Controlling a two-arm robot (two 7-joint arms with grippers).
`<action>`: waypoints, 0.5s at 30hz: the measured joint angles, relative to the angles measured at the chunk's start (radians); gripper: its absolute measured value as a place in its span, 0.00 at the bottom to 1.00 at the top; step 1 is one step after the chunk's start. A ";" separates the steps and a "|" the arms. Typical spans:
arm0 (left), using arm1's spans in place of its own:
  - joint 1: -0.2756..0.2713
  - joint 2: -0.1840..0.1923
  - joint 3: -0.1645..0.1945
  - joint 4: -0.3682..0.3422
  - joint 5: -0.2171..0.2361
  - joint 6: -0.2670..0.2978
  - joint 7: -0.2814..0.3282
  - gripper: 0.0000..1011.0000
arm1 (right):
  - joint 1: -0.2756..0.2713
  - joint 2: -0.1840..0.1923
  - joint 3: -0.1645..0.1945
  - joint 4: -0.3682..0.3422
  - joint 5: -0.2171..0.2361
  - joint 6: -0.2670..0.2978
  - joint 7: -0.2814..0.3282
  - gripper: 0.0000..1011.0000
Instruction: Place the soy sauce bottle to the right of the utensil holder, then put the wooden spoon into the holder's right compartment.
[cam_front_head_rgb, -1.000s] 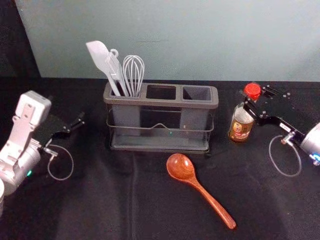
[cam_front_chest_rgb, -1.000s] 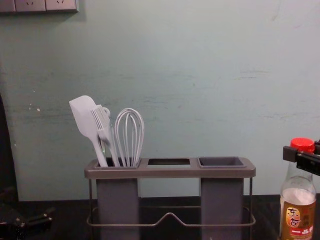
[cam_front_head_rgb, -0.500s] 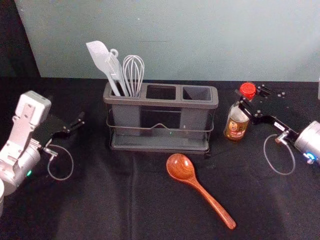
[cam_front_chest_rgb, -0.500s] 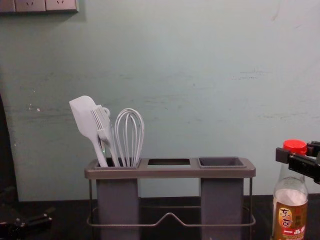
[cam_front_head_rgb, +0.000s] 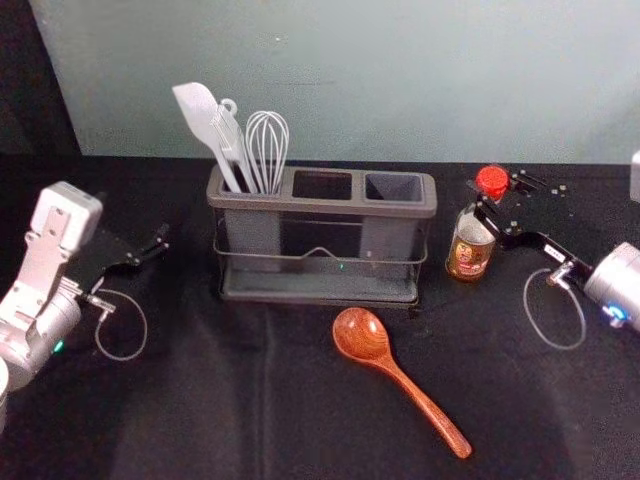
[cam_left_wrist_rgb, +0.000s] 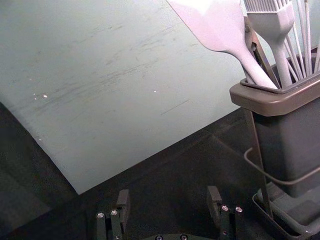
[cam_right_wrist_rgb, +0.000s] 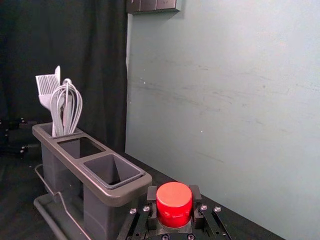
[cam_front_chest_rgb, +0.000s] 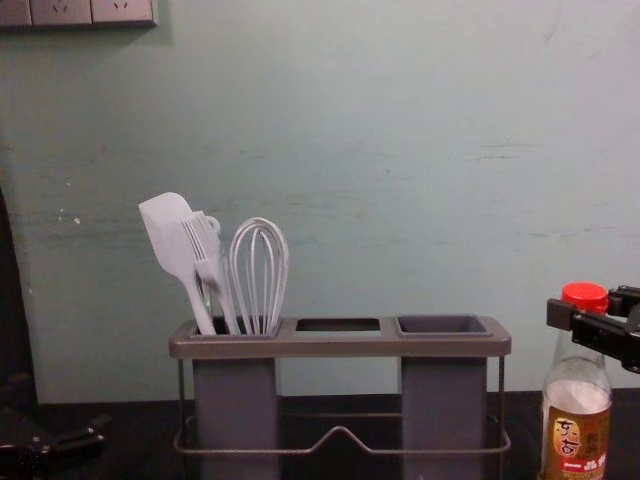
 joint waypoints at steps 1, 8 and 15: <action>0.000 0.000 0.000 0.000 0.000 0.000 0.000 0.99 | 0.001 0.000 0.000 0.001 0.000 0.000 0.000 0.38; 0.000 0.000 0.000 0.000 0.000 0.000 0.000 0.99 | 0.003 -0.002 0.000 0.011 -0.005 -0.001 0.000 0.38; 0.000 0.000 0.000 0.000 0.000 0.000 0.000 0.99 | 0.004 -0.003 0.000 0.020 -0.006 -0.001 0.001 0.38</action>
